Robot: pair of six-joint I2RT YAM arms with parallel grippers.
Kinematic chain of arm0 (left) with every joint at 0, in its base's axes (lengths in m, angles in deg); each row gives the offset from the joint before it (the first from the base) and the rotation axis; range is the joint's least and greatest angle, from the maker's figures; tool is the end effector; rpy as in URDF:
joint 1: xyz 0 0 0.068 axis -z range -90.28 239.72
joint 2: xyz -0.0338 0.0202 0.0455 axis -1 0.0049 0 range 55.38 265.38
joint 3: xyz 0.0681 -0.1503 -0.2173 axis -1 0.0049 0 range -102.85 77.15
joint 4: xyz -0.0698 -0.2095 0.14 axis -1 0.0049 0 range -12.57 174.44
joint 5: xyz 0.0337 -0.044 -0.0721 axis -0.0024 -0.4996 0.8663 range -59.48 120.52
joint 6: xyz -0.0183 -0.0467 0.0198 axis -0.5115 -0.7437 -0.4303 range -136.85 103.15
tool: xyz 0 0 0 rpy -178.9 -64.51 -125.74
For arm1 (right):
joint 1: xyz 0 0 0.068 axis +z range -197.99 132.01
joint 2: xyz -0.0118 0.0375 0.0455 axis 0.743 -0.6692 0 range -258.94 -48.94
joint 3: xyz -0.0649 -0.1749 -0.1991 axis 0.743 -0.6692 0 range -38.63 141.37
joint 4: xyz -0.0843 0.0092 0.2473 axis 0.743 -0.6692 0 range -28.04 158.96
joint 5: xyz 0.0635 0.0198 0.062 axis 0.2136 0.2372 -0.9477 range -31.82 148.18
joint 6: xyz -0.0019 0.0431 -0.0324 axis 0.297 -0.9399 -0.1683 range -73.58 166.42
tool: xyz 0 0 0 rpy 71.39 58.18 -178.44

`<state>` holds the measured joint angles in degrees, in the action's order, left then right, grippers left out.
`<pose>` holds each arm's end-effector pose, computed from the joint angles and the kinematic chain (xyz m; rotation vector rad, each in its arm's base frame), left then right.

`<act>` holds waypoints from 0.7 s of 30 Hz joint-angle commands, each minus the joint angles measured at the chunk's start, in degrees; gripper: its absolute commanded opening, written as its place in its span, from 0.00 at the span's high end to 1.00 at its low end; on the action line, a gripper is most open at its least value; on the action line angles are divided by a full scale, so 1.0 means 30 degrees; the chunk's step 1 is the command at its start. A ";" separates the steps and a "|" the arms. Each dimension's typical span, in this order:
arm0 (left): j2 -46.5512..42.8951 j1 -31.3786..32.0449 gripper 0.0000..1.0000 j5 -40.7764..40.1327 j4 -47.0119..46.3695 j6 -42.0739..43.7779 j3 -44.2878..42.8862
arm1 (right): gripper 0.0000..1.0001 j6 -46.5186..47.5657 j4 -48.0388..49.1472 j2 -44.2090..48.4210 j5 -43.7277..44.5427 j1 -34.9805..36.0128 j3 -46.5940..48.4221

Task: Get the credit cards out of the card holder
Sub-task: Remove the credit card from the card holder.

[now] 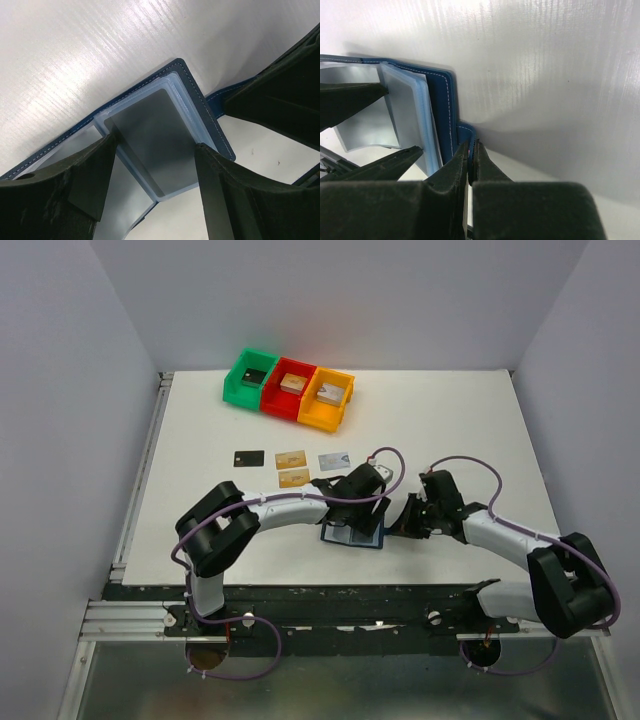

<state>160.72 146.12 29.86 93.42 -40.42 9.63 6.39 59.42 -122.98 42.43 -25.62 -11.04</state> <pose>0.2133 -0.3204 0.1769 0.7298 2.4947 -0.5344 0.2000 0.0926 0.1414 0.2992 2.6625 0.7407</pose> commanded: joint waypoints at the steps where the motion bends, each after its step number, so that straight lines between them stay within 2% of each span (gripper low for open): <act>1: 0.0132 0.0242 0.21 -0.0540 0.0442 0.0036 -0.0430 | 1.00 0.0365 -0.0102 0.0714 -0.0551 -0.0045 -0.0233; 21: -0.0630 0.0301 0.20 -0.0452 0.0120 -0.0257 -0.0167 | 1.00 0.0394 0.0514 0.1652 -0.1108 -0.0074 -0.0585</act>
<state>160.68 146.49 29.64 93.45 -40.62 9.47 7.00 59.92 -118.89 40.45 -25.62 -12.04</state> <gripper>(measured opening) 0.804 0.089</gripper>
